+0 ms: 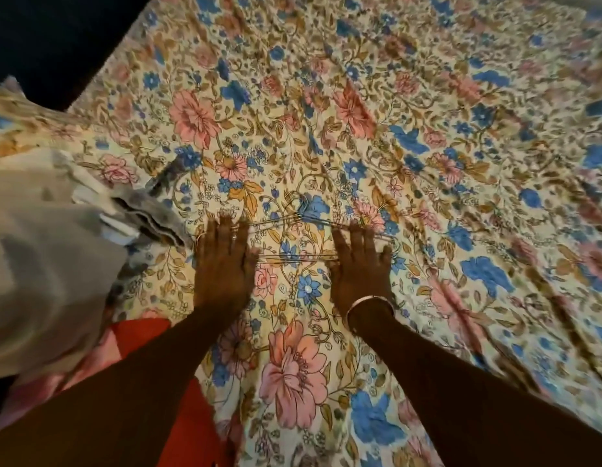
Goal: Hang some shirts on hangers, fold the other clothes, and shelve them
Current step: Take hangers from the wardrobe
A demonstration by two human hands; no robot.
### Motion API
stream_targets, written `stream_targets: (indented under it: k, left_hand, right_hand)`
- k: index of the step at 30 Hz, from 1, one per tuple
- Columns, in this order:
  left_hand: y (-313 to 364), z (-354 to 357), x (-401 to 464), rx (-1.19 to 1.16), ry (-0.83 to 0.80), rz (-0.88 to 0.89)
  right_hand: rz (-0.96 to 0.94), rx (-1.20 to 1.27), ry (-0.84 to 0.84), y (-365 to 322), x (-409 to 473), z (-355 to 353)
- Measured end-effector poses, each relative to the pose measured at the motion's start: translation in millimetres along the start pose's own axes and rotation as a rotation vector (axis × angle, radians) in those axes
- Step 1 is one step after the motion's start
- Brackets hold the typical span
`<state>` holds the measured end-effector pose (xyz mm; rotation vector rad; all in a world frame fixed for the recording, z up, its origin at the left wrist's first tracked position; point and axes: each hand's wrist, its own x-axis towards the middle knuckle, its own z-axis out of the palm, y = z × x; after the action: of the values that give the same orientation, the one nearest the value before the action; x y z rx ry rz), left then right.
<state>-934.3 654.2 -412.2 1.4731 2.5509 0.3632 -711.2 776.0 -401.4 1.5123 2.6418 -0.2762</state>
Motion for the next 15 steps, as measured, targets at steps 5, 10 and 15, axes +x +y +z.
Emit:
stream_targets:
  k: [5,10,15]
  left_hand:
    - [-1,-6,3,0.025,-0.060,0.010]
    - [0,-4,8,0.099,-0.128,0.002]
    - [13,-6,10,0.196,-0.139,-0.051]
  right_hand:
    - [-0.014,0.003,-0.064,3,6,-3]
    - [-0.068,0.045,-0.130,14,5,-9]
    - [-0.109,0.088,-0.177,38,-13,-20]
